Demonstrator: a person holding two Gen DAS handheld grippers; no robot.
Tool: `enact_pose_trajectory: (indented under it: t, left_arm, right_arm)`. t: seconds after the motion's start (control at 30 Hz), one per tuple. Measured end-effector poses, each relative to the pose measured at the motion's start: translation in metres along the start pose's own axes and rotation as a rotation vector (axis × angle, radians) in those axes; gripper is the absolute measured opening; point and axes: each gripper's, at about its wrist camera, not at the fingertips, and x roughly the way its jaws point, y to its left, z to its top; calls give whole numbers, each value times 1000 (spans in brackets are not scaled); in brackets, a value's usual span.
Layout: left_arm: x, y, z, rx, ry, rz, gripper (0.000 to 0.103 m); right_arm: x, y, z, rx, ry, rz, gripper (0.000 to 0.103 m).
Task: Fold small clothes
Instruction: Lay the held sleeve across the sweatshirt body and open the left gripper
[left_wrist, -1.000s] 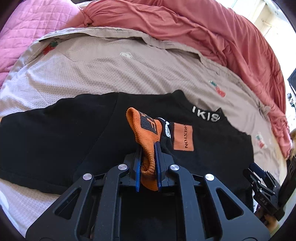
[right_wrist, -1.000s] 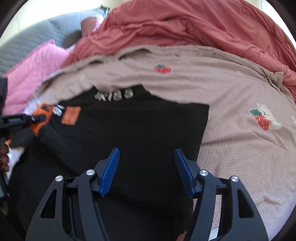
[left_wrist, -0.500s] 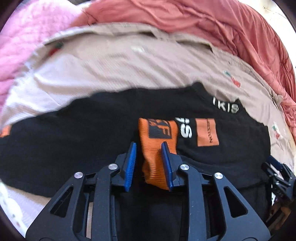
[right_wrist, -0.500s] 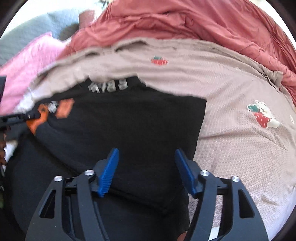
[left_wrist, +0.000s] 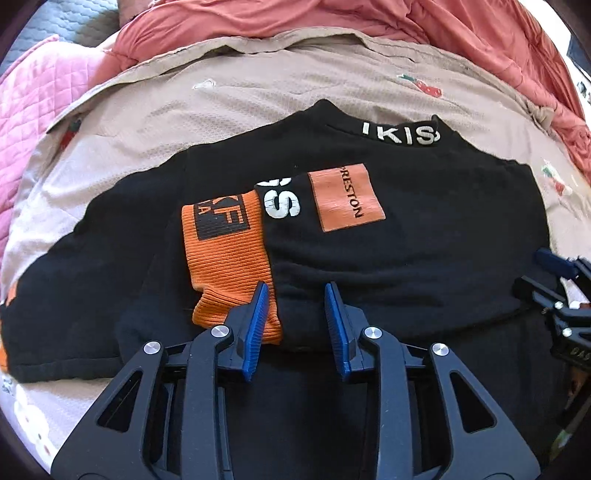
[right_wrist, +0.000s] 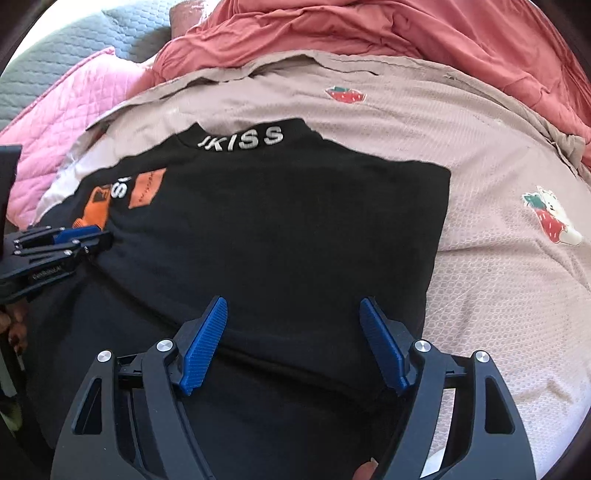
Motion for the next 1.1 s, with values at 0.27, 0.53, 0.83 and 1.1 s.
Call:
enact_pose_trajectory:
  t: [0.27,0.53,0.83,1.1]
  left_arm:
    - [-14,5,-4,-51,-37,-57,42]
    - [-34,2,-7,-57,-52,-72,74]
    - [-56,18,-7,-83,-80,-54,94]
    - [-76,46,-11,-147,-107,-38,94]
  right_arm:
    - [-9,-1,4,40,-22,39,85]
    - [-32,5,15,44,-92,39,96]
    - [-48,19,20,23,-141,38,99]
    - [-57,53,21,-37,-160,76,99]
